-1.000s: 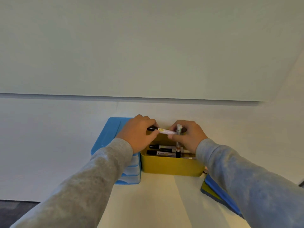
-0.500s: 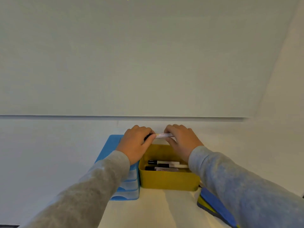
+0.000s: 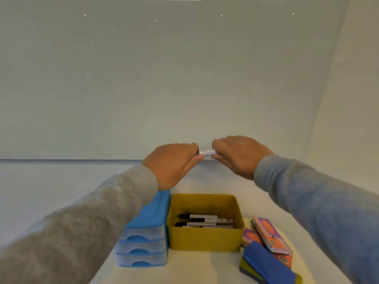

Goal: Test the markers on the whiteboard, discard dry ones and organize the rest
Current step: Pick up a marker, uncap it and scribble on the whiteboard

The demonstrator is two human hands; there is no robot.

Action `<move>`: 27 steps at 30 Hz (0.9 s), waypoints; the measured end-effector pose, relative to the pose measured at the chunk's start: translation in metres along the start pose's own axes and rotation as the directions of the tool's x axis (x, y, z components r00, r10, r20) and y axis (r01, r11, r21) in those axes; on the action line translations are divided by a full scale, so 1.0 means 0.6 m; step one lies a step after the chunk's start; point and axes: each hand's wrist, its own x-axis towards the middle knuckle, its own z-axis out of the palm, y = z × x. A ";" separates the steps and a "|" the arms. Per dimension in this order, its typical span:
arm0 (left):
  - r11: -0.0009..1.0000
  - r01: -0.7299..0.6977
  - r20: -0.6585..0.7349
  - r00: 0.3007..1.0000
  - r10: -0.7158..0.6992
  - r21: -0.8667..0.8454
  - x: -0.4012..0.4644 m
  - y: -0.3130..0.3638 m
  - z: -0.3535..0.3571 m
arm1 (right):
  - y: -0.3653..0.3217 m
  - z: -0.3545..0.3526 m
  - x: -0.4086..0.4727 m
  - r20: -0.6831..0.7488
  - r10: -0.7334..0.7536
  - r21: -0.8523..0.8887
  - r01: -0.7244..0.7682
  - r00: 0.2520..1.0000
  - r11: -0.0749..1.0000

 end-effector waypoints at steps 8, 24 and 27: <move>0.887 0.064 -0.151 0.977 -0.148 -0.457 0.018 0.004 -0.055 | 0.029 -0.084 0.037 -0.106 -0.032 -0.045 0.027 0.994 0.999; 0.949 0.162 -0.255 0.939 -0.233 -0.272 -0.072 -0.040 -0.097 | 0.122 -0.071 -0.084 -0.155 0.386 0.062 -0.381 0.909 0.922; 0.904 0.185 -0.233 0.929 -0.289 -0.384 -0.054 -0.043 -0.069 | 0.085 -0.042 -0.065 -0.137 0.353 0.304 -0.300 0.925 0.904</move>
